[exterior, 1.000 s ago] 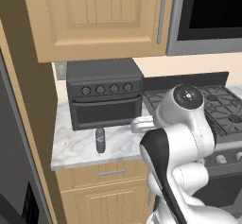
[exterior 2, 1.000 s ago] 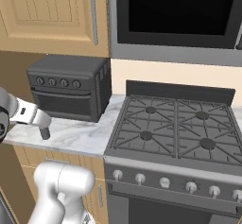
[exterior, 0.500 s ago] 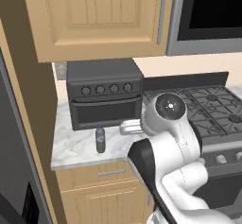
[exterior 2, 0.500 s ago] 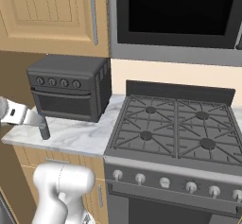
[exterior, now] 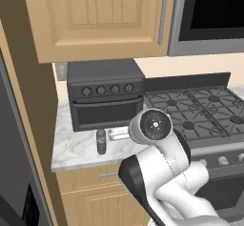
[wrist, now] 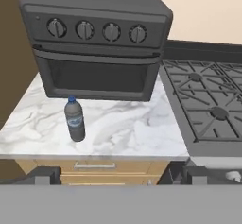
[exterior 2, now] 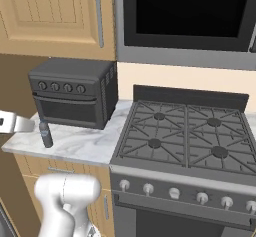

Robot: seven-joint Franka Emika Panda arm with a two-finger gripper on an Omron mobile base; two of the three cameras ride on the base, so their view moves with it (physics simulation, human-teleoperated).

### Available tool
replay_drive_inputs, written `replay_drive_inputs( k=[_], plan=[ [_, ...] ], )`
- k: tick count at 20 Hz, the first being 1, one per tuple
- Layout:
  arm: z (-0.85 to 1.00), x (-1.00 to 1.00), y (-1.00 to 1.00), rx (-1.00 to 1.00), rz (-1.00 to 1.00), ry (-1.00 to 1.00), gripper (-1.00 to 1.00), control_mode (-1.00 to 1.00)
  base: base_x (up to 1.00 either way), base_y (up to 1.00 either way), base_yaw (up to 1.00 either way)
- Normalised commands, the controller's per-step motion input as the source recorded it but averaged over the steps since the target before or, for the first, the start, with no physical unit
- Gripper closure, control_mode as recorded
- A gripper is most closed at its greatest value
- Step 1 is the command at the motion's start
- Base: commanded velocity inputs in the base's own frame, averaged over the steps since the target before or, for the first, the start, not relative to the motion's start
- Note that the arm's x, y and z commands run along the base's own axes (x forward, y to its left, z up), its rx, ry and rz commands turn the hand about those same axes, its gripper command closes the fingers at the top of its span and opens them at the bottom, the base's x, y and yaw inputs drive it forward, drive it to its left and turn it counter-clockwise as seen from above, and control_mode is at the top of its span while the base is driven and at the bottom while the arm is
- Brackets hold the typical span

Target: Take the bottled waters from the counter and place them in the freezer to freeze. Close the freezer door after placing the bottles.

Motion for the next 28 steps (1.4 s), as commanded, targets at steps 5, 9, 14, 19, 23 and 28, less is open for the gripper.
replay_drive_inputs(
  k=[5, 9, 14, 19, 23, 28],
  plan=[
    [-0.57, -0.06, 0.04, 0.0, 0.04, -0.16, -1.0, -1.0, 0.0, 0.0, 0.0],
    [-0.48, 0.0, 0.01, 0.04, 0.02, -0.14, -1.0, -1.0, 0.0, 0.0, 0.0],
    [-0.43, 0.0, 0.0, 0.23, -0.02, -0.19, -1.0, -1.0, 0.0, 0.0, 0.0],
    [-0.62, 0.0, 0.0, 0.24, 0.0, -0.13, -1.0, -1.0, 0.0, 0.0, 0.0],
    [-0.61, 0.0, 0.0, 0.2, 0.01, -0.1, -1.0, -1.0, 0.0, 0.0, 0.0],
    [-0.51, 0.0, 0.0, 0.11, 0.03, -0.17, -1.0, -1.0, 0.0, 0.0, 0.0]
  ],
)
